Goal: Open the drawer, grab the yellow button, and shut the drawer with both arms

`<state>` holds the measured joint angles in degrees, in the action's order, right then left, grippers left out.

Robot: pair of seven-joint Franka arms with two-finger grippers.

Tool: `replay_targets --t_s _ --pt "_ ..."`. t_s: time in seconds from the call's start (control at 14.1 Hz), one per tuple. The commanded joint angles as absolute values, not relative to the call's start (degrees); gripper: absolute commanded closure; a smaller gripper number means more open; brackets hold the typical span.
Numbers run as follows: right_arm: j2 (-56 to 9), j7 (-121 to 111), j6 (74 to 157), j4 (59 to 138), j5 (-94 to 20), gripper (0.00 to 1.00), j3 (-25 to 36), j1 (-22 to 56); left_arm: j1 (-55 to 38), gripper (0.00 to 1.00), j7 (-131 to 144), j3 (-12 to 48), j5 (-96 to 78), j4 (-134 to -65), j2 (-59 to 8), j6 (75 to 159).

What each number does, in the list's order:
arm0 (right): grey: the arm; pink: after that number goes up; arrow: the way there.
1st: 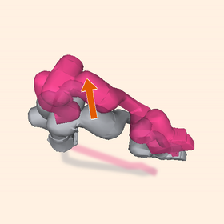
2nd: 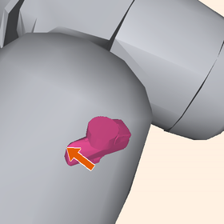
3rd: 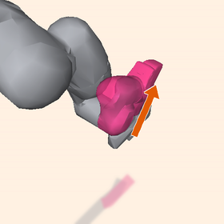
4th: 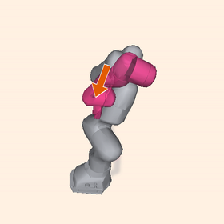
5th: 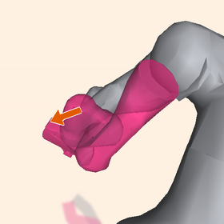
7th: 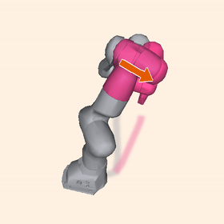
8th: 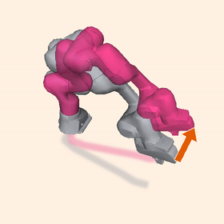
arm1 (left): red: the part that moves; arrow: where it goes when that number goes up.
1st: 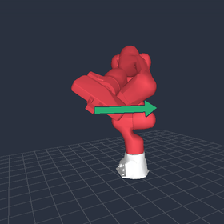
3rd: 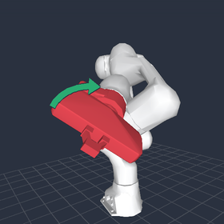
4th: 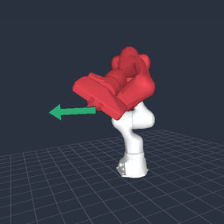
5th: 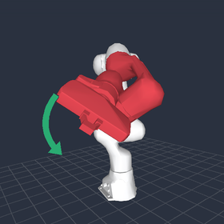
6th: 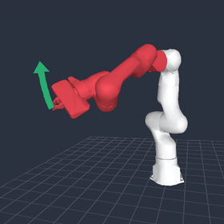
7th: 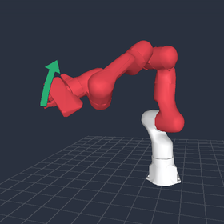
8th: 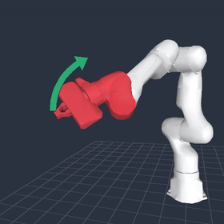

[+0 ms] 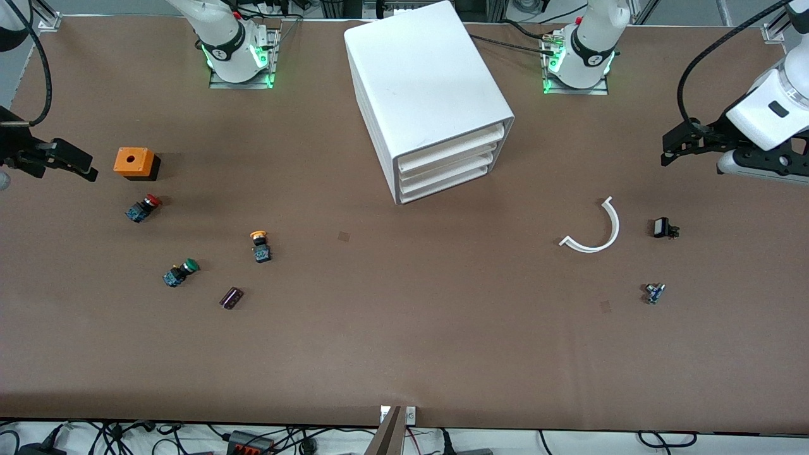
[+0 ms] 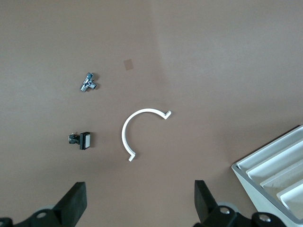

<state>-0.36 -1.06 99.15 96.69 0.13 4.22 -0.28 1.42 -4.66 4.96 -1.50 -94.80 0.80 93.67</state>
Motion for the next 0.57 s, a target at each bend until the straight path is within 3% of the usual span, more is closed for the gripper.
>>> replay_targets --t_s 0.0,0.5 --pt "1.4 -1.3 99.1 96.7 0.5 0.0 3.1 -1.1 1.8 0.0 -4.4 5.4 -0.3 -95.2 1.3 93.1" --pt "2.4 -1.8 93.8 95.7 0.4 0.0 3.1 -1.1 1.6 0.0 -4.3 5.9 0.8 -94.3 1.1 93.0"
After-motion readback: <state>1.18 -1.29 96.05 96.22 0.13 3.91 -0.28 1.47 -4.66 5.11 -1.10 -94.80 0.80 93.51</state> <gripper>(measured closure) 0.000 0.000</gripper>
